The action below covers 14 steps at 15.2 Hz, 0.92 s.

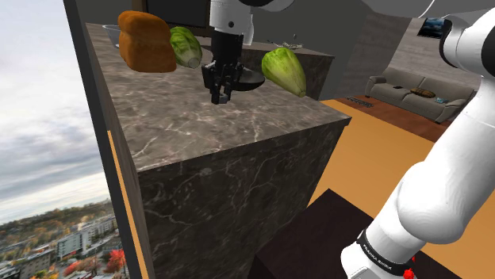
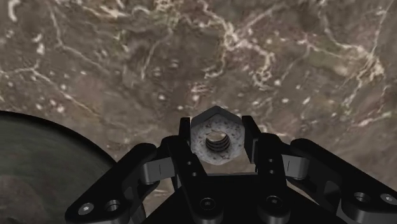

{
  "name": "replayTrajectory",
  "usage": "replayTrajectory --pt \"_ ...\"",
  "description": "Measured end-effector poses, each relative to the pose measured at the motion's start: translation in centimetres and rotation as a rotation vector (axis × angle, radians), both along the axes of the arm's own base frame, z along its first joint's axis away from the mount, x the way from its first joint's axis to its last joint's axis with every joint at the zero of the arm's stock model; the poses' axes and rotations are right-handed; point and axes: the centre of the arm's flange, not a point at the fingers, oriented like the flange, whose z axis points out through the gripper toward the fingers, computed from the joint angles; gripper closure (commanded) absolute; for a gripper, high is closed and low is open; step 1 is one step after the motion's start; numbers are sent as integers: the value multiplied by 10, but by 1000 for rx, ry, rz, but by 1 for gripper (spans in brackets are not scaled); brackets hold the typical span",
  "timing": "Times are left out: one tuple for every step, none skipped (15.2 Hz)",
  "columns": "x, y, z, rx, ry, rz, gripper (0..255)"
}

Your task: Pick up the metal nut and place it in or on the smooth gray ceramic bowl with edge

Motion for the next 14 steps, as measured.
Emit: replayTrajectory --pt "0 0 0 1 -1 0 255" --pt "-1 0 0 2 -2 1 255" --pt "-1 0 0 2 -1 1 255" --pt "-1 0 0 2 0 1 255" --pt "0 0 0 1 2 1 255" --pt "0 1 0 0 4 1 255" --pt "0 2 0 0 8 3 255" --pt "0 3 2 0 11 4 255" --pt "-1 3 6 0 13 5 255" --pt "1 4 11 0 13 6 255" --pt "1 4 16 0 14 6 255" --pt "0 4 21 0 14 6 255" --pt "0 4 26 0 14 6 255" --pt "0 3 31 0 14 6 255"
